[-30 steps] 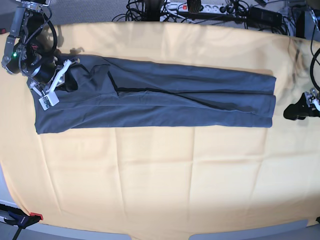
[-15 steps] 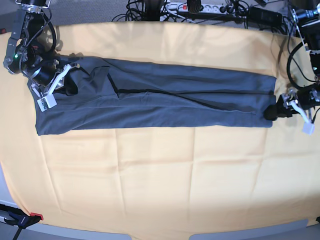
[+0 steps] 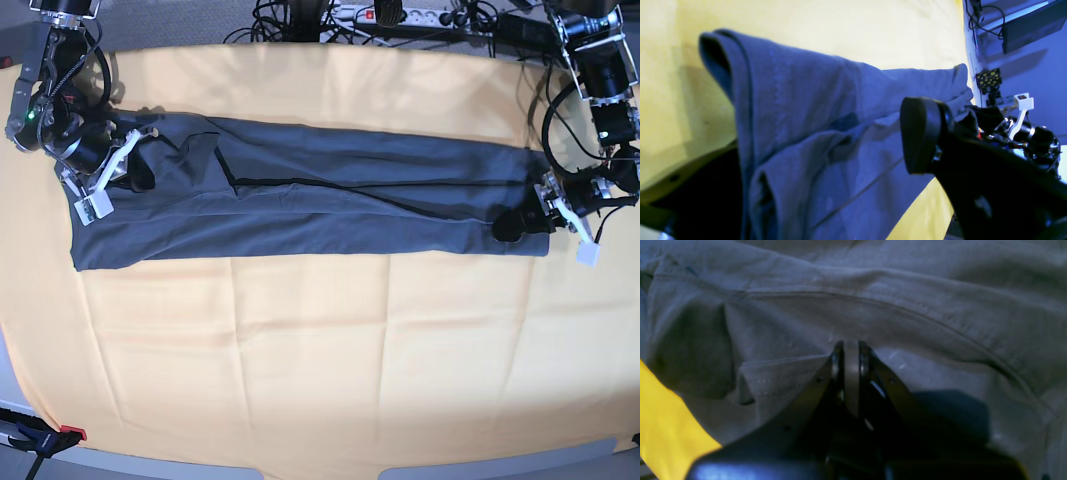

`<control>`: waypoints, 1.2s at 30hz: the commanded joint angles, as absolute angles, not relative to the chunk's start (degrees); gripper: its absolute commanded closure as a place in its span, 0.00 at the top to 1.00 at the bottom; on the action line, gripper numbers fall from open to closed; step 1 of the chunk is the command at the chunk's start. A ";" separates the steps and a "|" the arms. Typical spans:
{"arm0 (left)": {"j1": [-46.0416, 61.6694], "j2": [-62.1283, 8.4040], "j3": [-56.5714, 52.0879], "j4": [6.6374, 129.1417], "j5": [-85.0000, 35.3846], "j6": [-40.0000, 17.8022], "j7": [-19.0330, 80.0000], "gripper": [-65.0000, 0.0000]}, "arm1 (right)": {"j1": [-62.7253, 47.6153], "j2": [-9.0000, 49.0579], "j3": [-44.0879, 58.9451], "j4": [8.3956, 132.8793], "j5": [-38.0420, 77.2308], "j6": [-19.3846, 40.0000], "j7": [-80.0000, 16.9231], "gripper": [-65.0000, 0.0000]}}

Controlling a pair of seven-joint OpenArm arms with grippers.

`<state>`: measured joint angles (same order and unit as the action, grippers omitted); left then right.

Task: Fold the T-shirt properly
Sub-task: 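Grasp the shirt's other end with the left gripper and tuck it inward, then fold the shirt end near the left gripper over toward the middle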

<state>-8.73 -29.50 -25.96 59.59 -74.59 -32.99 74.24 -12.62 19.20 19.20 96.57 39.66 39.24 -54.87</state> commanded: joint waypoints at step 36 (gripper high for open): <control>-9.28 -47.31 -26.06 59.90 -69.73 -32.32 72.03 0.00 | -2.09 20.14 21.89 97.03 52.21 38.79 -63.72 0.44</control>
